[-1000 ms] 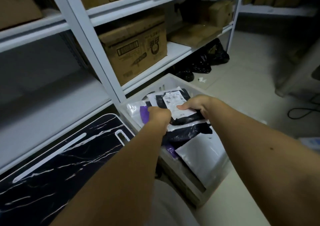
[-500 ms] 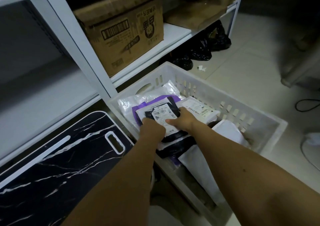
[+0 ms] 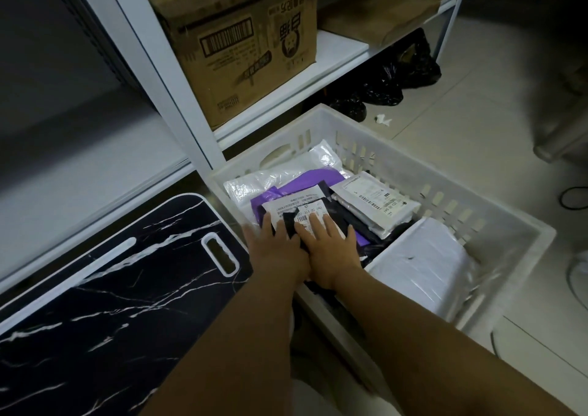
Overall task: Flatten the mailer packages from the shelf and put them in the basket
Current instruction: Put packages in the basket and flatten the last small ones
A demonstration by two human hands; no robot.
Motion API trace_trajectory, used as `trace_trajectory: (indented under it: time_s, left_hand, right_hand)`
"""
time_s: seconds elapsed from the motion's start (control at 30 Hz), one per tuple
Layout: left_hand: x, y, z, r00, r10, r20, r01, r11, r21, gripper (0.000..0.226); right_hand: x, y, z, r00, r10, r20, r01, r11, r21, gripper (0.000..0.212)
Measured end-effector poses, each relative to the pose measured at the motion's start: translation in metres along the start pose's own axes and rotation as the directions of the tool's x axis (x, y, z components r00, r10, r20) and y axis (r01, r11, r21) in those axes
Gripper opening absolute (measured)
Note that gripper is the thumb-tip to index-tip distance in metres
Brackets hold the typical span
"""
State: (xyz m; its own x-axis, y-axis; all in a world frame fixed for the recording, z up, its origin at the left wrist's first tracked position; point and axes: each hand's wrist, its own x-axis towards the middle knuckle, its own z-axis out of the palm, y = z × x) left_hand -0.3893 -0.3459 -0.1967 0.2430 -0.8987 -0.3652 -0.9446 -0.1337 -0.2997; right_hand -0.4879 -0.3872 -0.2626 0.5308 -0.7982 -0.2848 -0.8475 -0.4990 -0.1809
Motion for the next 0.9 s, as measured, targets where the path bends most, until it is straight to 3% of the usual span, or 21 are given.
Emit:
trace_trajectory:
  time_s: [0.13, 0.67, 0.9]
  left_hand:
    - [0.005, 0.005, 0.002, 0.997, 0.016, 0.078, -0.018, 1.0, 0.02, 0.064]
    - [0.003, 0.008, 0.0, 0.999, 0.016, 0.036, -0.013, 0.997, -0.081, 0.056]
    - [-0.006, 0.008, -0.002, 0.998, 0.056, -0.003, -0.056, 0.989, -0.14, 0.058]
  right_hand:
    - [0.004, -0.003, 0.015, 0.997, 0.005, 0.071, 0.001, 0.997, -0.083, 0.087]
    - [0.01, -0.01, 0.019, 0.991, 0.023, 0.13, 0.013, 0.964, -0.267, 0.083]
    - [0.008, -0.009, 0.007, 0.999, 0.025, 0.026, -0.021, 0.987, -0.158, 0.088]
